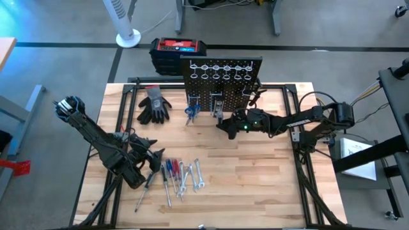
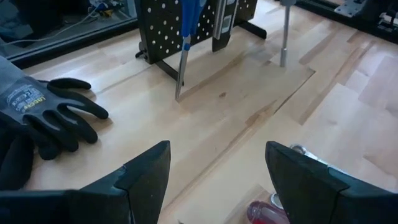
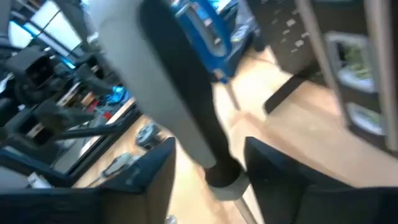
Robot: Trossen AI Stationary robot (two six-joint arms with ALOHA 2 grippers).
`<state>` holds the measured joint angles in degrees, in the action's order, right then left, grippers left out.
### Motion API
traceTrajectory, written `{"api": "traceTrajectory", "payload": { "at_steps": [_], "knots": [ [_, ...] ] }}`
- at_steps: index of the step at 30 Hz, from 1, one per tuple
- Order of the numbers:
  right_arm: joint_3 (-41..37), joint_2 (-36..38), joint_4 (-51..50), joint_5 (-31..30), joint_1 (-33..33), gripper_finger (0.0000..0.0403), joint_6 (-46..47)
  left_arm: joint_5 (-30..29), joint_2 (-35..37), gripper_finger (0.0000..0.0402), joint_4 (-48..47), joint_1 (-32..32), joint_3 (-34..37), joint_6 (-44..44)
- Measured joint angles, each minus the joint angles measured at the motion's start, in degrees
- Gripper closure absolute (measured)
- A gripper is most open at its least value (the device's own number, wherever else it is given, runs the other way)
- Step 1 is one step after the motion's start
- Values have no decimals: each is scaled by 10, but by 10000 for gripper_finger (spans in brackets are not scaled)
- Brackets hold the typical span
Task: Hang tools onto peg board
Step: Hang the grey screwdriver on the pegboard
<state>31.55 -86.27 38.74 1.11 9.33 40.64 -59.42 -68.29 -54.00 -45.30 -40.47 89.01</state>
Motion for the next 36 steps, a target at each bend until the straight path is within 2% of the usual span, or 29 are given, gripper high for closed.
{"api": "traceTrajectory", "payload": {
  "at_steps": [2, 5, 10, 18, 23, 26, 31, 36],
  "knots": [
    [0, 2, 1, -4, -6, 188, -5, 5, 0, 149, 0, 0, 0, 0],
    [0, 9, 0, -43, -16, 169, -20, 9, 0, 149, 1, 0, 0, 0],
    [0, 33, -18, -110, -42, 165, -49, 17, 0, 149, 4, -1, 0, 0],
    [0, 73, -79, -310, -148, 195, -105, 20, 0, 149, 5, -2, 0, -3],
    [0, 50, -75, -397, -177, 247, -143, 4, 0, 149, 9, -2, 0, -17],
    [0, 31, -53, -400, -169, 301, -156, -7, 0, 149, 10, -2, 0, -17],
    [14, -2, -8, -366, -163, 391, -209, -9, 0, 149, 18, -2, 0, -16],
    [50, -35, -12, -363, -147, 390, -250, -9, 0, 149, 20, -2, 0, -16]
  ]
}}
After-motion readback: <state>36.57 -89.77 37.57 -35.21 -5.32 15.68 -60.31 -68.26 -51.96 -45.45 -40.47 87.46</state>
